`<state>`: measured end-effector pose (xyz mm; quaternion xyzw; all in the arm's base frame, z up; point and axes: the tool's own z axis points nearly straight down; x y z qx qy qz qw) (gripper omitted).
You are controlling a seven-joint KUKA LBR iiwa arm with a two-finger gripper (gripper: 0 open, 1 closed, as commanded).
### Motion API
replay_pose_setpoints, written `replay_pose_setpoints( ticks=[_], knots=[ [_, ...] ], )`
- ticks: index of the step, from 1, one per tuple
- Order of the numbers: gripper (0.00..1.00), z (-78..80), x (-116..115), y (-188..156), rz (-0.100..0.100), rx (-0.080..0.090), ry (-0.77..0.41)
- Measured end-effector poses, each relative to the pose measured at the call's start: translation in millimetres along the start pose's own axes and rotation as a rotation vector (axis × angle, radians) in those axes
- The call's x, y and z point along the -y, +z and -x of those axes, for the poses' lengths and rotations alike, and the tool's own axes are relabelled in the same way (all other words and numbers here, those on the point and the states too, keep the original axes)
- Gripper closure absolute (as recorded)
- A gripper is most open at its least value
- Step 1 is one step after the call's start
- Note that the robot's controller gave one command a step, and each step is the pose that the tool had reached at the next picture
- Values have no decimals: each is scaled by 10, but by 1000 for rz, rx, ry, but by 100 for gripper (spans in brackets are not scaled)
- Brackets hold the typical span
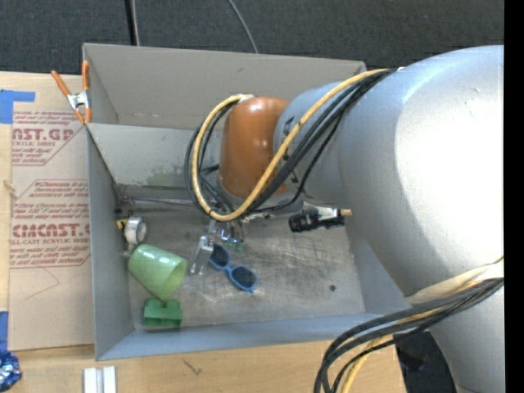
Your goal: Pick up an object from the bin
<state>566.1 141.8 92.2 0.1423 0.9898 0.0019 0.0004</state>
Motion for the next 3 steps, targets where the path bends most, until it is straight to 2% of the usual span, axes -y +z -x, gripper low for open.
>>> replay_pose_setpoints(
  ticks=[1,2,3],
  knots=[
    [0,-89,204,-66,-4,-1,91],
    [100,-87,201,-66,-4,0,90],
    [100,-142,137,-82,-4,-1,122]
  ],
)
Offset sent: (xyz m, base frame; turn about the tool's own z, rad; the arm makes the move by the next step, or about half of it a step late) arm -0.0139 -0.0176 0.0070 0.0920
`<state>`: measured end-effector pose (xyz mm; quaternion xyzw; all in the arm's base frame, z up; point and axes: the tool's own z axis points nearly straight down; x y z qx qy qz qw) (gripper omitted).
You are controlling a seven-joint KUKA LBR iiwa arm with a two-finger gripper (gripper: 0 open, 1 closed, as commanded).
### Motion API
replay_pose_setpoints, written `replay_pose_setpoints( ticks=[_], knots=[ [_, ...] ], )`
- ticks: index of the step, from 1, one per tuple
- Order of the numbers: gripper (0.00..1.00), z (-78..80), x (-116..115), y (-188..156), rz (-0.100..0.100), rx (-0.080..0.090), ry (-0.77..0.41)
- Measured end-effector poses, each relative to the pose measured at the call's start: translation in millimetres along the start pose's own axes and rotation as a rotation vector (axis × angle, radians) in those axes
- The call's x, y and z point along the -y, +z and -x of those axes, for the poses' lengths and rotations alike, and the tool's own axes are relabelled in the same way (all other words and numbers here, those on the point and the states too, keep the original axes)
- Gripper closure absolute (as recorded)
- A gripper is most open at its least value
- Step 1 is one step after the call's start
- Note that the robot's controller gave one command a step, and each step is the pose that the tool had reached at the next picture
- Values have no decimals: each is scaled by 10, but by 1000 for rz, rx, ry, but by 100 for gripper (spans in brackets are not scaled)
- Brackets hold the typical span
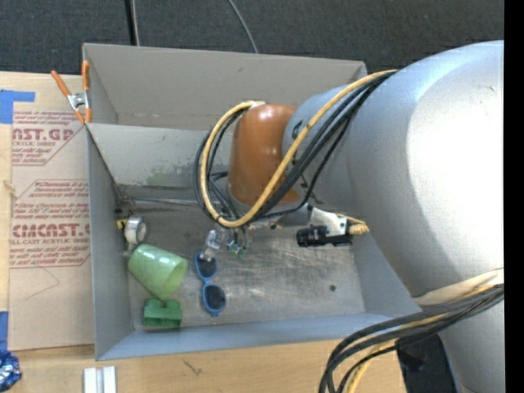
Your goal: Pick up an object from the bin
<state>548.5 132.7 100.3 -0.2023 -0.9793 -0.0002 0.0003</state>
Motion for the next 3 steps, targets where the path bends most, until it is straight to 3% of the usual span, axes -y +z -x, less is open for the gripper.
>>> replay_pose_setpoints(
  ticks=[1,2,3],
  knots=[
    [100,-70,-189,-1076,6,8,-10],
    [100,-125,-194,-538,-4,-2,13],
    [100,-49,-197,-416,0,1,-634]
  ],
)
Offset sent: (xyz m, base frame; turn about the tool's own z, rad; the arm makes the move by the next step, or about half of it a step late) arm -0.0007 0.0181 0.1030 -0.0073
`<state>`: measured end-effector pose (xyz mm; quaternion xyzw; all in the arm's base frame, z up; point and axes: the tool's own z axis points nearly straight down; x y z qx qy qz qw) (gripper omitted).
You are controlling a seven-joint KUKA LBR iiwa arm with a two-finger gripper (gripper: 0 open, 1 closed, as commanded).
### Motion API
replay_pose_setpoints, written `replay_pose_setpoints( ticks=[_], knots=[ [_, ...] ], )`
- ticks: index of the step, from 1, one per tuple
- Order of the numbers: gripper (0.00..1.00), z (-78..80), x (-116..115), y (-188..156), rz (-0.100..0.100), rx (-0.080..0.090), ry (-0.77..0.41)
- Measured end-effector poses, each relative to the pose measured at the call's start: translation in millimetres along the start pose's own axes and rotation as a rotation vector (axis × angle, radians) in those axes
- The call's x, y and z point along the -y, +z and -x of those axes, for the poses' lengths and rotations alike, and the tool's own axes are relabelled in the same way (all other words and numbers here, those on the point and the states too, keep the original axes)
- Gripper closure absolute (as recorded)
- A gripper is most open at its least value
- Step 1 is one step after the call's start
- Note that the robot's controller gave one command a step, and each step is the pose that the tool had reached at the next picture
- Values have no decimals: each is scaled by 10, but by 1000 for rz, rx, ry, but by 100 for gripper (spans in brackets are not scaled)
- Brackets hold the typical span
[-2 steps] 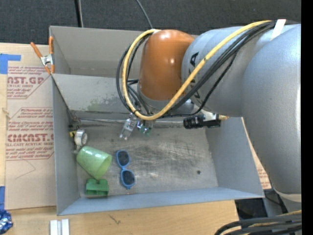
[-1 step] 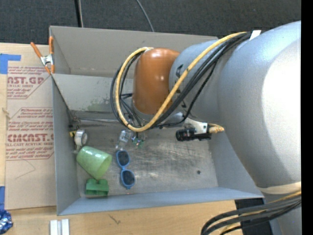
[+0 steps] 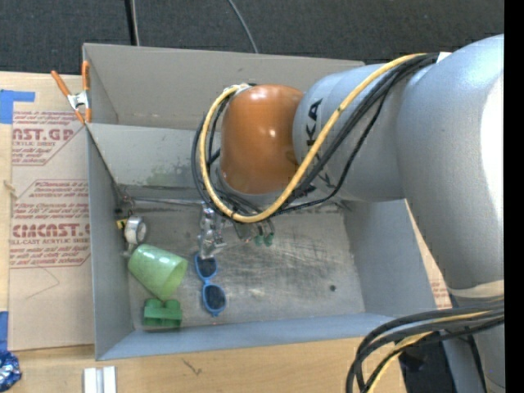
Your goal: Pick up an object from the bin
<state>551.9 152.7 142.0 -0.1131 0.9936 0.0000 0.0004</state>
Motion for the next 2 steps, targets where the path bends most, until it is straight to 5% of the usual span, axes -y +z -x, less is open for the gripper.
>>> replay_pose_setpoints(
  ticks=[1,2],
  knots=[
    [0,1,-4,-3,1,0,1],
    [0,188,-41,464,1,-1,-279]
  ],
)
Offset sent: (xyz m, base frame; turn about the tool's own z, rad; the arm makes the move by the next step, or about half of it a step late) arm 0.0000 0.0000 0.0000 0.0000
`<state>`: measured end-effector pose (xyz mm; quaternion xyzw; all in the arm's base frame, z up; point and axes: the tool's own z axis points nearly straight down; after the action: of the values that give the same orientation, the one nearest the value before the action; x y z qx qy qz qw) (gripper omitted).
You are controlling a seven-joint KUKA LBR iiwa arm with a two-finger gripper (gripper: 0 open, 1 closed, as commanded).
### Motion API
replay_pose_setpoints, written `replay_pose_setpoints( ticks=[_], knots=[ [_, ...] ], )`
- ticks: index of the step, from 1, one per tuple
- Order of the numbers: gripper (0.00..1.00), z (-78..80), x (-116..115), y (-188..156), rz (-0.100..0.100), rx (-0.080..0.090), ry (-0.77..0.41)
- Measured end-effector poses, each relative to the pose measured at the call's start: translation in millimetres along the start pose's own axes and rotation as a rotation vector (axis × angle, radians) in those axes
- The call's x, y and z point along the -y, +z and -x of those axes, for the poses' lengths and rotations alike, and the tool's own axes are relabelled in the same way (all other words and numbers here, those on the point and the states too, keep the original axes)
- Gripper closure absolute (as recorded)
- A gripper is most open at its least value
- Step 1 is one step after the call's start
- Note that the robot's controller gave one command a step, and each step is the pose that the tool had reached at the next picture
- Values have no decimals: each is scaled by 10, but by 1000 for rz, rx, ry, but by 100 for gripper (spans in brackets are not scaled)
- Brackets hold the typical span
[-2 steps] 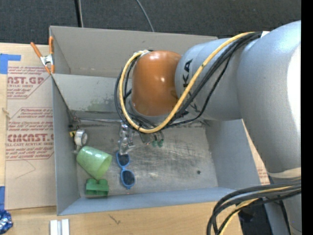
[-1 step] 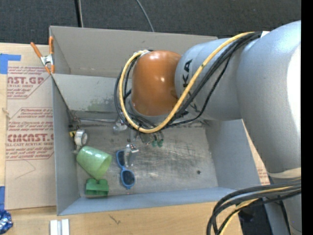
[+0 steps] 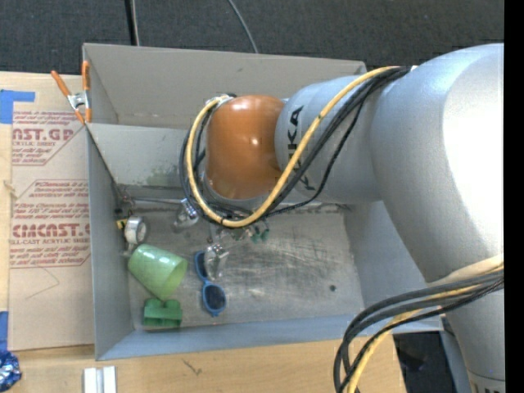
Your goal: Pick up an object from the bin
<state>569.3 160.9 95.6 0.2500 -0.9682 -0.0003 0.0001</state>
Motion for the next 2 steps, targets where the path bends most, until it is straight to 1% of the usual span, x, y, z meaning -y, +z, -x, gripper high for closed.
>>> replay_pose_setpoints(
  ticks=[1,2],
  knots=[
    [0,-117,-539,-75,4,1,147],
    [0,-133,-543,-12,0,1,128]
  ],
)
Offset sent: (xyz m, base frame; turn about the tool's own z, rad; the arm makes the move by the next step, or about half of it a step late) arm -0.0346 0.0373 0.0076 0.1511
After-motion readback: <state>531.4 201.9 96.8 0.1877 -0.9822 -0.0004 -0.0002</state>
